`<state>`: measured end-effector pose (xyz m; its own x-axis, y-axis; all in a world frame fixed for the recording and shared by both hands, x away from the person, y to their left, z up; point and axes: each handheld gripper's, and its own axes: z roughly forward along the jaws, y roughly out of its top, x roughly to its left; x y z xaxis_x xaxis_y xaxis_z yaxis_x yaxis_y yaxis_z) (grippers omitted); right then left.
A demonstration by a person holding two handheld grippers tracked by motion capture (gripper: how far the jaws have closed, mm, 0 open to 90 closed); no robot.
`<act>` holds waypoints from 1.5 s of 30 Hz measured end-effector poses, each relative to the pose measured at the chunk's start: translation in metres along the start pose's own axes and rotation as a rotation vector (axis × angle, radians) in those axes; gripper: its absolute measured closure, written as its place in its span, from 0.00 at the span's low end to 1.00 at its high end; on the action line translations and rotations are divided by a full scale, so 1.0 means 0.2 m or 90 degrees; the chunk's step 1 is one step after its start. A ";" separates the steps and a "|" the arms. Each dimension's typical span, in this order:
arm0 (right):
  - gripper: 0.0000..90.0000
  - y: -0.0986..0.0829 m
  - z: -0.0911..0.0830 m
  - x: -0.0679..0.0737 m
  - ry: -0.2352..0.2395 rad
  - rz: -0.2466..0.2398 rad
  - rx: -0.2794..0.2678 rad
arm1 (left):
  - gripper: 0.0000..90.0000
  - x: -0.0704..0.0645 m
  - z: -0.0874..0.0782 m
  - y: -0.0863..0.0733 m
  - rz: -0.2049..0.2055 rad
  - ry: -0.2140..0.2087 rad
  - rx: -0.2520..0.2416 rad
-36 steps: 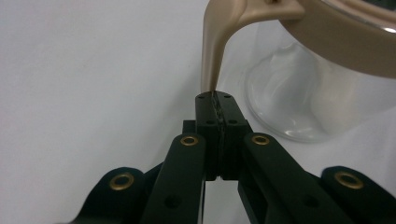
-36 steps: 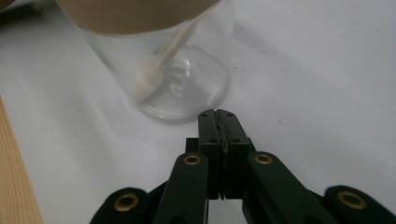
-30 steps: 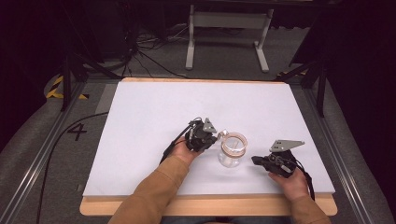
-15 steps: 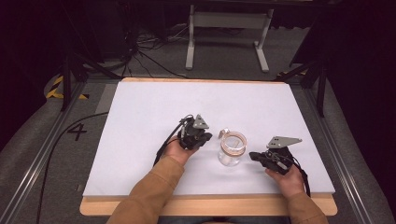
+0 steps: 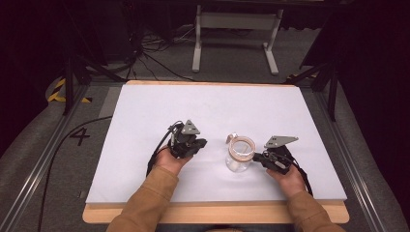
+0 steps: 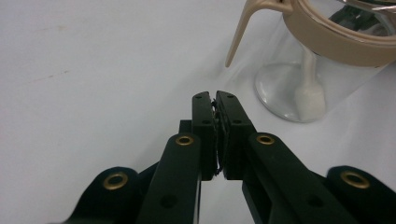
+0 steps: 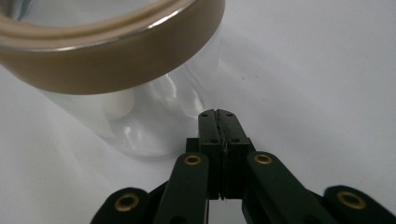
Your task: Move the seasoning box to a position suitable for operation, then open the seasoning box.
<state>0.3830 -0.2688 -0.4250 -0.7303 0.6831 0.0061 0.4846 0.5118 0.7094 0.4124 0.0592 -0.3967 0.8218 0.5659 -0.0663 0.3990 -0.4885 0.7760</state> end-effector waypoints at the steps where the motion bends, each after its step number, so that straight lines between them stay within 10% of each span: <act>1: 1.00 0.00 0.00 0.00 0.002 0.000 0.001 | 0.96 0.00 0.00 0.00 0.003 -0.003 0.006; 30: 1.00 0.00 0.04 0.17 0.044 -0.044 0.028 | 0.95 0.06 -0.04 0.03 -0.023 -0.021 -0.025; 45: 1.00 -0.04 -0.13 0.08 0.024 0.011 -0.033 | 0.94 0.05 -0.09 0.21 -0.036 -0.112 -0.113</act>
<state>0.3555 -0.2751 -0.4125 -0.7401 0.6711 0.0437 0.4717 0.4717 0.7450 0.4298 0.0563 -0.3544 0.8648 0.4569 -0.2085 0.3810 -0.3263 0.8651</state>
